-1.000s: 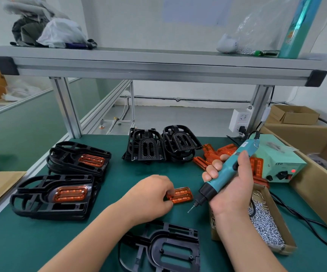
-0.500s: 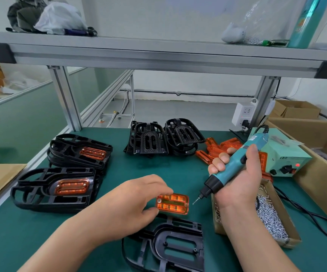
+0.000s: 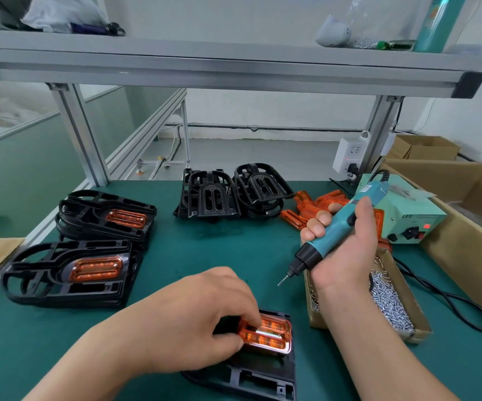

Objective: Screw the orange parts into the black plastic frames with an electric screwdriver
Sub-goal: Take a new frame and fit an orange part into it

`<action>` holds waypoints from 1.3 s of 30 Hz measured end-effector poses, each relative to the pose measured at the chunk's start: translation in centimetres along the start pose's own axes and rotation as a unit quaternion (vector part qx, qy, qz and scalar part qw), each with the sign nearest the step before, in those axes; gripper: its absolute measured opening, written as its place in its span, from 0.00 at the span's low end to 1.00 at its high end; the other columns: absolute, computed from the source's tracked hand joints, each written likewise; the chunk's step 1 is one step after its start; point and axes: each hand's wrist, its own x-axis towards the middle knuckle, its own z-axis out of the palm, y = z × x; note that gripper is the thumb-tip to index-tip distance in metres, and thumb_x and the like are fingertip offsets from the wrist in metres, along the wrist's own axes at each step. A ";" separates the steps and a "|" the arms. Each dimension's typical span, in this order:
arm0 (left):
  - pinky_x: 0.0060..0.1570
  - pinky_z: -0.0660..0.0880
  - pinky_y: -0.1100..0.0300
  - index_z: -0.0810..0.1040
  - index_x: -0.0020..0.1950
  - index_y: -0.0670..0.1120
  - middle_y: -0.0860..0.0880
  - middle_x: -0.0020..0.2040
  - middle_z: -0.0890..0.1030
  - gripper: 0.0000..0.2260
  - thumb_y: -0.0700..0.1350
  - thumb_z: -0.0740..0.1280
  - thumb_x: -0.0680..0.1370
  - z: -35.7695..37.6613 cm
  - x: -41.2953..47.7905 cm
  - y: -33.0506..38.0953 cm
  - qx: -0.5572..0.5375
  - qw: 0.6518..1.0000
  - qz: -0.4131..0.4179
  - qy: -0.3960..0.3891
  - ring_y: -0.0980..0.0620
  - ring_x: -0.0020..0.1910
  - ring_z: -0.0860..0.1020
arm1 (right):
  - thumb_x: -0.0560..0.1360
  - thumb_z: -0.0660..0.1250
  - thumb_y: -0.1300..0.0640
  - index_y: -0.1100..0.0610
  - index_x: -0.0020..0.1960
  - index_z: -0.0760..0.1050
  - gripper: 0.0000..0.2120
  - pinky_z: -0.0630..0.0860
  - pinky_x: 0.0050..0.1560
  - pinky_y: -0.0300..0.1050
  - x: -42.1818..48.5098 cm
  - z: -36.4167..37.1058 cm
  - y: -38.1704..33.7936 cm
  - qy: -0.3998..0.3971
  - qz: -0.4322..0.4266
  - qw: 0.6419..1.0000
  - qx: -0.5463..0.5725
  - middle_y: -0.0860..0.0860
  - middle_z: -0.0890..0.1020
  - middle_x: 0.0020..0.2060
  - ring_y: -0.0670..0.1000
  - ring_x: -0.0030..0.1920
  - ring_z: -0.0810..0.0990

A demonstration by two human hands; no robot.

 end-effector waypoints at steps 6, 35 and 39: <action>0.62 0.70 0.65 0.84 0.56 0.57 0.65 0.58 0.81 0.09 0.51 0.69 0.77 0.8 0.2 0.1 0.050 0.998 0.024 -0.018 0.63 0.64 0.70 | 0.82 0.65 0.39 0.55 0.44 0.74 0.20 0.68 0.33 0.43 0.6 -0.4 0.4 -0.017 0.024 0.999 0.032 0.51 0.72 0.35 0.49 0.30 0.69; 0.60 0.70 0.64 0.82 0.60 0.60 0.62 0.56 0.68 0.11 0.57 0.63 0.82 2.9 0.8 0.4 0.109 0.994 0.008 -0.013 0.61 0.59 0.66 | 0.81 0.65 0.39 0.55 0.46 0.73 0.19 0.69 0.32 0.42 0.4 -0.3 0.5 -0.022 0.029 0.999 0.031 0.52 0.71 0.35 0.49 0.30 0.70; 0.68 0.68 0.61 0.81 0.59 0.61 0.63 0.68 0.65 0.10 0.59 0.63 0.83 3.1 0.8 -0.1 0.079 0.997 0.001 -0.022 0.62 0.71 0.62 | 0.82 0.65 0.39 0.55 0.45 0.73 0.19 0.69 0.32 0.43 0.5 -0.4 0.6 -0.027 0.023 0.999 0.033 0.52 0.72 0.35 0.49 0.30 0.70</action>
